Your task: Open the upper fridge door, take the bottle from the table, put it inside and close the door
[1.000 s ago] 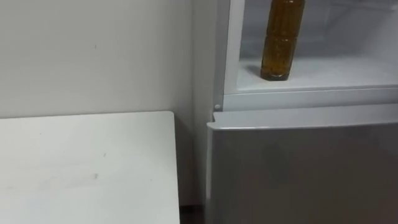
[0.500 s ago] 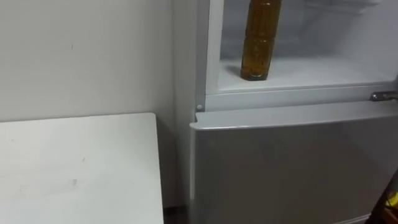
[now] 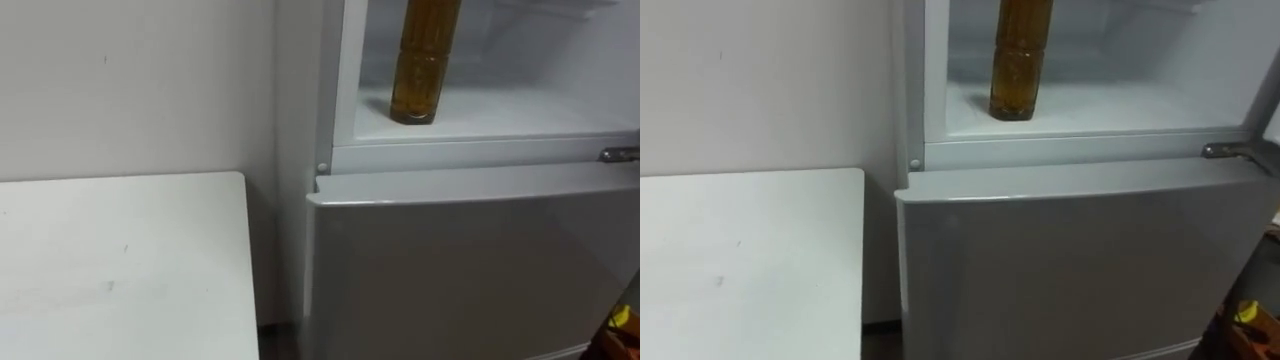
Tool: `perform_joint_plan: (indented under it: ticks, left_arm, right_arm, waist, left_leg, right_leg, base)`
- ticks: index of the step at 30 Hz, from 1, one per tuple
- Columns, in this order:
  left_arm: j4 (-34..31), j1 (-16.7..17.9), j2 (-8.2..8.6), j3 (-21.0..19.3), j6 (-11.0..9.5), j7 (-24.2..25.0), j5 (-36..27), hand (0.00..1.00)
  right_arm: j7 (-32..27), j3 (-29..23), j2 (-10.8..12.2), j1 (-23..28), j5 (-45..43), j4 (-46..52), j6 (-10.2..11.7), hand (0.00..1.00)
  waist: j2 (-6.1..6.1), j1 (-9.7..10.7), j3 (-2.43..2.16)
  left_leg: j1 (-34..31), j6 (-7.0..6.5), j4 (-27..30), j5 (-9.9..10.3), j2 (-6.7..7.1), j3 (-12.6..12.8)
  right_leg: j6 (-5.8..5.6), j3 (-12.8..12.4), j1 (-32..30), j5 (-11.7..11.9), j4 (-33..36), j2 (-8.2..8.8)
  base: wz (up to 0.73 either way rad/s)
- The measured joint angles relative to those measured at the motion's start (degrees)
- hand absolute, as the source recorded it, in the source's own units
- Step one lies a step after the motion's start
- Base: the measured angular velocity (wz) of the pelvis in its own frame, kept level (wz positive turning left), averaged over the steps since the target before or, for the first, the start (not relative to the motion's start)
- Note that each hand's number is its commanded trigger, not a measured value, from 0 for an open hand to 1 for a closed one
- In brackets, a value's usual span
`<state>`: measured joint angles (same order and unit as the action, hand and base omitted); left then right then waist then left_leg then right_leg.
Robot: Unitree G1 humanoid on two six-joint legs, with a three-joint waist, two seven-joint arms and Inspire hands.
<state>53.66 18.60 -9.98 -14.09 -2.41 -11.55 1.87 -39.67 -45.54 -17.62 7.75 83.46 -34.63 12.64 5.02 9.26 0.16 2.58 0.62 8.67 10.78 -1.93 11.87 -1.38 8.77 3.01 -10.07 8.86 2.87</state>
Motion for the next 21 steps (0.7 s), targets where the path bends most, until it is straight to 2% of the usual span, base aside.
perform_joint_plan:
  ticks: [5, 9, 14, 18, 21]
  left_arm:
    - [-0.2, 0.0, 0.06, -1.5, 0.0, -0.1, 0.2, 0.0]
    - [-0.2, 0.0, 0.22, -1.5, 0.0, 0.4, 0.1, 0.0]
    - [-0.2, 0.0, 0.22, -1.5, 0.0, 1.7, 0.3, 0.0]
    - [-0.2, 0.3, 0.32, -1.6, 0.0, 2.3, 1.2, 0.0]
    - [-0.2, 0.6, 0.53, -1.7, 0.0, 2.0, 1.6, 0.0]
  right_arm:
    - [-1.9, -1.2, -1.3, -2.4, -5.3, 4.8, 1.1, 0.0]
    - [-3.6, -1.4, -1.6, -3.0, -5.5, 9.6, 1.2, 0.0]
    - [-4.6, -1.5, -3.6, -2.8, -5.5, 14.7, 1.6, 0.0]
    - [-7.3, -3.4, -3.8, -3.4, -9.5, 20.6, 1.8, 0.0]
    - [-8.3, -4.2, -5.7, -4.8, -13.6, 21.9, 1.9, 0.0]
  waist:
    - [0.18, 0.0, 0.05]
    - [0.27, -0.1, 0.07]
    - [0.28, -0.1, 0.06]
    - [0.19, -0.1, 0.02]
    - [0.16, 0.0, -0.01]
  left_leg:
    - [0.8, -0.01, 0.0, 0.0, 0.0, 0.1]
    - [1.4, 0.0, 0.0, 0.0, -0.02, 0.2]
    - [1.4, 0.0, -0.1, 0.0, -0.01, 0.2]
    - [1.1, 0.0, -0.1, 0.0, 0.01, 0.2]
    - [1.2, 0.0, -0.1, 0.0, 0.03, 0.2]
  right_leg:
    - [0.01, -0.1, 0.8, 0.0, -0.1, 0.0]
    - [0.01, -0.1, 0.9, 0.0, -0.1, 0.01]
    - [0.0, -0.1, 0.9, 0.0, -0.1, 0.0]
    - [0.0, -0.1, 0.8, 0.0, -0.1, -0.02]
    - [0.0, -0.1, 0.9, 0.0, -0.2, -0.02]
  base:
    - [0.0]
    - [0.0]
    - [0.0]
    - [0.0]
    - [0.0]
